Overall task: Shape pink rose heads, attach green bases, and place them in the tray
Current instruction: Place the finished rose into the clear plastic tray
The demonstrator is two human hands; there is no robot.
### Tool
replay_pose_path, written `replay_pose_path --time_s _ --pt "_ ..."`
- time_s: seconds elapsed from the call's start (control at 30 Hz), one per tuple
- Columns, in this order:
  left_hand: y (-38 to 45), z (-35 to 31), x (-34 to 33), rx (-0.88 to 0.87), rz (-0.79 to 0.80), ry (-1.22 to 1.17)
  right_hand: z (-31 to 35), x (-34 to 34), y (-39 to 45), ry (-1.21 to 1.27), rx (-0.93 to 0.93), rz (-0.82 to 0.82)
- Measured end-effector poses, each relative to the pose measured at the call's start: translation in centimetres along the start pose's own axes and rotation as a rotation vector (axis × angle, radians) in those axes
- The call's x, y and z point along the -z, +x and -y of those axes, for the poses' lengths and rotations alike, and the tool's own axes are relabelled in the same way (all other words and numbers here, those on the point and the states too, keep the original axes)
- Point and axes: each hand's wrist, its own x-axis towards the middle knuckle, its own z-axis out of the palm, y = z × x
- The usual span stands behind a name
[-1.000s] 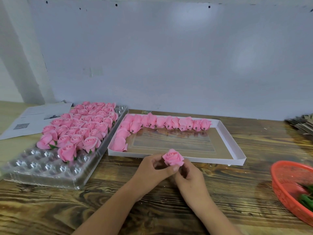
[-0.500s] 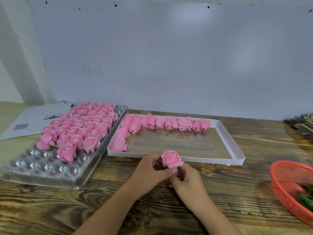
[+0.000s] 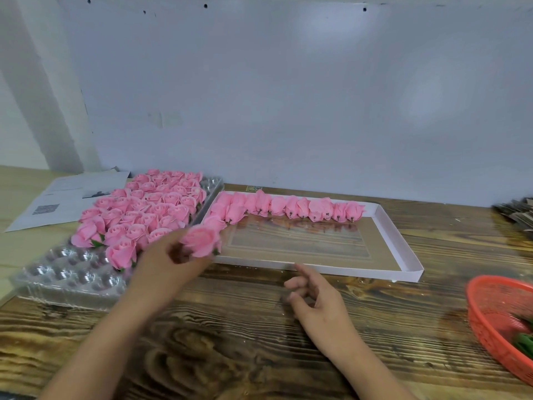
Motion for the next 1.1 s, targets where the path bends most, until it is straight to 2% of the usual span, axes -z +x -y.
replay_pose_path --time_s 0.1,0.2,0.4,0.57,0.7,0.97,1.1 --pt "-0.2 2.2 4.5 0.043 -0.149 0.14 0.1 0.0 0.0 -0.013 0.0 0.004" --pt "-0.4 5.0 7.5 0.145 -0.216 0.211 0.2 0.0 -0.1 -0.027 0.011 0.008" --pt "-0.8 6.2 7.5 0.182 -0.238 0.313 0.5 0.1 -0.3 -0.06 0.04 0.023" --pt "0.2 5.6 6.5 0.206 -0.181 0.367 0.7 0.2 -0.4 -0.069 0.05 0.029" --pt "0.4 5.2 5.9 0.196 -0.228 0.458 0.7 0.3 -0.4 -0.088 0.052 0.03" --pt "1.0 4.6 6.4 0.244 -0.13 0.556 0.5 0.2 -0.4 -0.131 0.054 0.027" --pt "1.2 4.7 6.4 0.227 -0.138 0.614 0.6 0.2 -0.5 -0.153 0.062 0.027"
